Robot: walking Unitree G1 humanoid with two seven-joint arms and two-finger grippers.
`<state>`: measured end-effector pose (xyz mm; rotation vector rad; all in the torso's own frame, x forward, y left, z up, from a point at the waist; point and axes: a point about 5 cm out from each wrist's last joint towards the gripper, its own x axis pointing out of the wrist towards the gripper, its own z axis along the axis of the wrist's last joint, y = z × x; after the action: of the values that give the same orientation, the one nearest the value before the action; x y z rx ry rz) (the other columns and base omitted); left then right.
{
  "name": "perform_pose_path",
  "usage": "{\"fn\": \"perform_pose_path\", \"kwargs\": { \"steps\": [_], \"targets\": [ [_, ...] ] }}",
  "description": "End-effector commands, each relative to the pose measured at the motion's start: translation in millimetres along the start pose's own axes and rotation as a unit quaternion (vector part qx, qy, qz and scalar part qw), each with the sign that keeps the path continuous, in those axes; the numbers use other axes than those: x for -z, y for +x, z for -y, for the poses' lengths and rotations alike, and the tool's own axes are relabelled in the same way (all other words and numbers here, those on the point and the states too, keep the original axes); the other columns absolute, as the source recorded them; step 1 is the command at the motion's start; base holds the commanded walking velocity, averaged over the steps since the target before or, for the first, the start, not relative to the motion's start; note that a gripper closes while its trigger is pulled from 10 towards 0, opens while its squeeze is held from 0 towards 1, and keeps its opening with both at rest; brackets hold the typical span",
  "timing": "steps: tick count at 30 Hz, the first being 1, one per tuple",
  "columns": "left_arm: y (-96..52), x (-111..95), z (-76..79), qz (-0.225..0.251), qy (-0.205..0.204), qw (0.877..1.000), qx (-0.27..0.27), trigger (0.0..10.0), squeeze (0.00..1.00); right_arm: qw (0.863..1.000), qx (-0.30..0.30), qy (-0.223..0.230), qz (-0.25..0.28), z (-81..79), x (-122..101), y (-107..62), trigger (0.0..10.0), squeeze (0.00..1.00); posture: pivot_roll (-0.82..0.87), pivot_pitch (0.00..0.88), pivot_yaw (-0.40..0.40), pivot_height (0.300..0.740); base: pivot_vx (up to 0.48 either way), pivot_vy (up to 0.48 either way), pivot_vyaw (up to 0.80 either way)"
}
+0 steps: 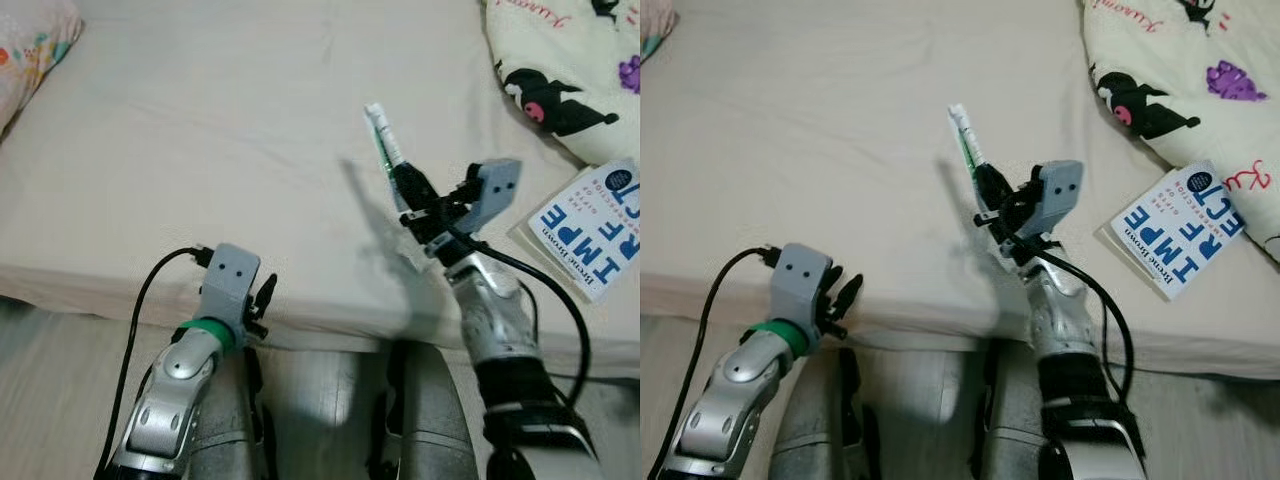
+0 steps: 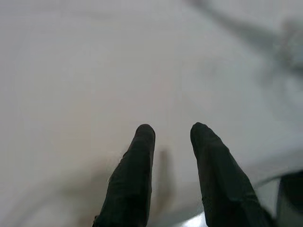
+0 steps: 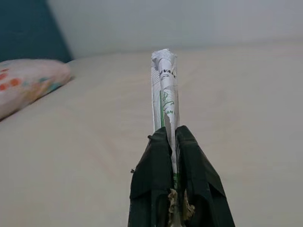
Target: Clean up the room
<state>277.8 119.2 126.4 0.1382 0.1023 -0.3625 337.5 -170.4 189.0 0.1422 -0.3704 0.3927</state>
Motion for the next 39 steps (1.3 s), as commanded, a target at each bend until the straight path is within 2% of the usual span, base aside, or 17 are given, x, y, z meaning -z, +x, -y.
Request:
{"fn": "perform_pose_path", "kwargs": {
  "steps": [1,4,5,7,8,9,10,11,17,21,23,24,25,28,30,34,39],
  "targets": [
    [-1.3,7.2,5.9,-0.013,-0.01,1.0,0.017,10.0,0.0,1.0,0.014,0.007,-0.004,3.0,2.1,-5.8,0.0,0.0,-0.01,0.156,0.07,0.59,0.0,0.0,0.0],
    [26.2,-4.2,36.4,0.015,-0.001,0.997,0.072,10.0,0.0,0.996,0.08,-0.02,-0.025,28.7,3.9,-26.7,0.0,0.0,-0.07,0.173,0.083,0.59,0.0,0.0,0.0],
    [26.2,-4.2,36.4,0.015,-0.001,0.997,0.072,10.0,0.0,0.996,0.08,-0.02,-0.025,28.7,3.9,-26.7,0.0,0.0,-0.07,0.173,0.083,0.59,0.0,0.0,0.0],
    [44.3,-9.6,57.7,0.028,0.025,0.994,0.1,10.0,0.0,0.993,0.104,-0.033,-0.036,37.2,3.2,-37.2,0.0,0.0,-0.1,0.181,0.093,0.59,0.0,0.0,0.0],
    [52.4,-12.8,67.5,0.035,0.039,0.992,0.111,10.0,0.0,0.993,0.108,-0.037,-0.039,37.9,1.0,-41.3,2.4,0.0,-0.11,0.187,0.098,0.59,0.0,0.0,0.0],
    [59.0,-15.5,74.9,0.039,0.046,0.991,0.117,10.0,0.0,0.992,0.109,-0.04,-0.041,38.3,-0.6,-43.9,3.6,0.0,-0.11,0.187,0.098,0.59,0.0,0.0,0.0],
    [59.0,-15.5,74.9,0.039,0.046,0.991,0.117,10.0,0.0,0.992,0.109,-0.04,-0.041,38.3,-0.6,-43.9,3.6,0.0,-0.11,0.187,0.098,0.59,0.0,0.0,0.0],
    [66.1,-19.7,79.8,0.043,0.051,0.991,0.116,10.0,0.0,0.992,0.104,-0.039,-0.054,37.7,1.4,-46.8,10.0,0.0,-0.13,0.194,0.102,0.59,0.0,0.0,0.0],
    [71.8,-30.4,77.0,0.053,0.041,0.993,0.1,10.0,0.0,0.992,0.078,-0.029,-0.096,33.0,16.4,-51.5,10.0,0.0,-0.11,0.213,0.101,0.59,0.0,0.0,0.0],
    [60.4,-29.5,51.1,0.051,0.024,0.996,0.065,10.0,0.0,0.98,0.107,-0.01,-0.168,40.4,49.0,-54.3,10.0,0.0,-0.04,0.244,0.097,0.59,0.0,0.0,0.0],
    [42.2,-25.6,19.4,0.046,0.021,0.999,0.02,10.0,0.0,0.95,0.161,-0.02,-0.268,51.9,83.9,-65.6,10.0,0.0,0.02,0.256,0.096,0.59,0.0,0.0,0.0],
    [42.2,-25.6,19.4,0.046,0.021,0.999,0.02,10.0,0.0,0.95,0.161,-0.02,-0.268,51.9,83.9,-65.6,10.0,0.0,0.02,0.256,0.096,0.59,0.0,0.0,0.0],
    [35.5,-24.5,6.6,0.046,0.026,0.999,0.002,10.0,0.0,0.933,0.185,-0.038,-0.305,56.5,93.3,-72.1,10.0,0.0,0.03,0.259,0.098,0.59,0.0,0.0,0.0],
    [31.9,-24.1,-0.4,0.047,0.029,0.998,-0.008,10.0,0.0,0.924,0.199,-0.052,-0.323,59.2,97.3,-76.0,10.0,0.0,0.03,0.259,0.098,0.59,0.0,0.0,0.0],
    [25.3,-24.3,-17.1,0.05,0.038,0.997,-0.033,10.0,0.0,0.925,0.158,-0.027,-0.344,48.3,107.4,-76.0,10.0,0.0,0.06,0.261,0.103,0.59,0.0,0.0,0.0],
    [19.0,-25.8,-31.2,0.05,0.042,0.996,-0.056,10.0,0.0,0.93,-0.056,0.024,-0.362,-0.4,121.2,-64.6,10.0,0.0,0.08,0.255,0.101,0.59,0.0,0.0,0.0],
    [17.4,-21.9,-24.8,0.04,0.036,0.997,-0.048,10.0,0.0,0.917,-0.18,-0.023,-0.356,-26.9,120.9,-48.5,10.0,0.0,0.06,0.245,0.091,0.59,0.0,0.0,0.0]
  ]
}}
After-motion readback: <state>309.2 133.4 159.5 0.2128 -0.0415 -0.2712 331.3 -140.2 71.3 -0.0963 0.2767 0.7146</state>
